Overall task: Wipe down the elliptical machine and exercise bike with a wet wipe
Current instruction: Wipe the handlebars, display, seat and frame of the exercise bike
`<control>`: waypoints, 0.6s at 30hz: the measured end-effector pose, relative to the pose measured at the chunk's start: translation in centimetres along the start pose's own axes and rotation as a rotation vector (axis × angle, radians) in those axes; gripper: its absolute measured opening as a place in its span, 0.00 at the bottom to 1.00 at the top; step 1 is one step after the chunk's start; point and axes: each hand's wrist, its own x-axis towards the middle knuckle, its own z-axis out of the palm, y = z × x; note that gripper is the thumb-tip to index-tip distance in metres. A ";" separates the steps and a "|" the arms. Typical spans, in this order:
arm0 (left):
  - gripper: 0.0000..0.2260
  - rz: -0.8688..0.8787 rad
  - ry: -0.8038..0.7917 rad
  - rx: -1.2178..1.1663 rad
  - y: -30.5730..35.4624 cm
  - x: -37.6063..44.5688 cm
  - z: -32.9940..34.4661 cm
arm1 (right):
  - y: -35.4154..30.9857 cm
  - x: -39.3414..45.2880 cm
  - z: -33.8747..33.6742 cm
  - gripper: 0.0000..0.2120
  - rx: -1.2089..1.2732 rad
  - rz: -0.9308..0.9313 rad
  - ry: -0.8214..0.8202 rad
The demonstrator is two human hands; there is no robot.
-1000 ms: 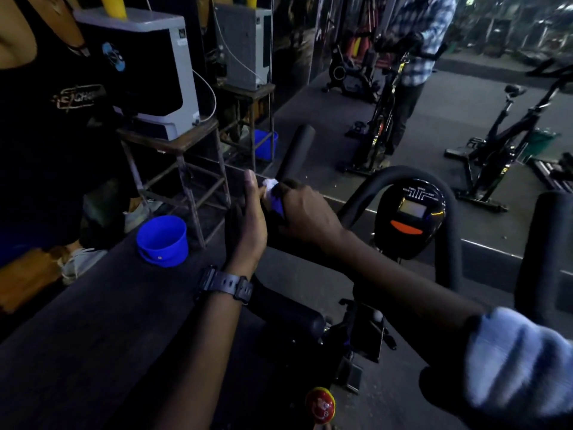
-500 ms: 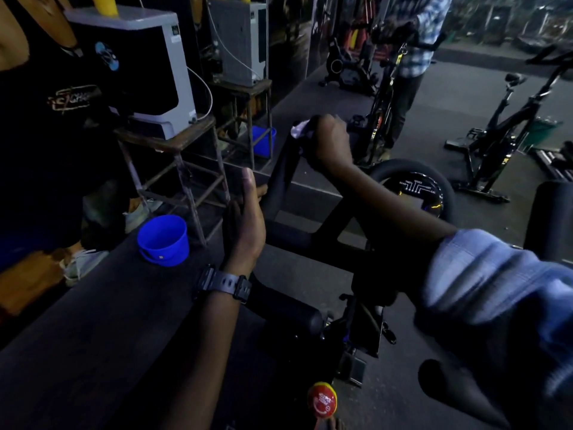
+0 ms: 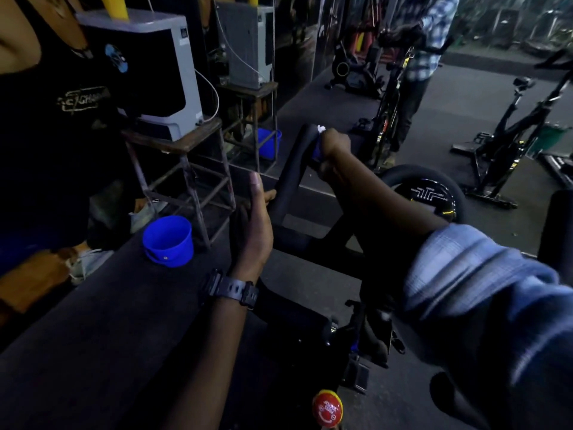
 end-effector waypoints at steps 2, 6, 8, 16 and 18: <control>0.42 0.001 0.011 -0.002 0.0 0.0 0.0 | 0.8 -0.9 0.2 0.10 0.087 0.017 -0.019; 0.42 -0.008 -0.025 -0.001 -0.5 0.6 0.1 | 6.2 -2.4 1.0 0.12 -0.018 0.121 -0.187; 0.43 -0.005 -0.022 0.000 -0.7 0.9 0.1 | 8.4 -1.9 1.8 0.16 -0.098 0.217 -0.221; 0.42 -0.011 0.001 -0.009 -0.5 0.6 0.2 | 9.2 -2.5 1.7 0.13 0.068 0.369 -0.306; 0.45 -0.007 0.005 0.001 -0.3 0.5 0.2 | 8.9 -2.4 1.7 0.16 0.162 0.419 -0.339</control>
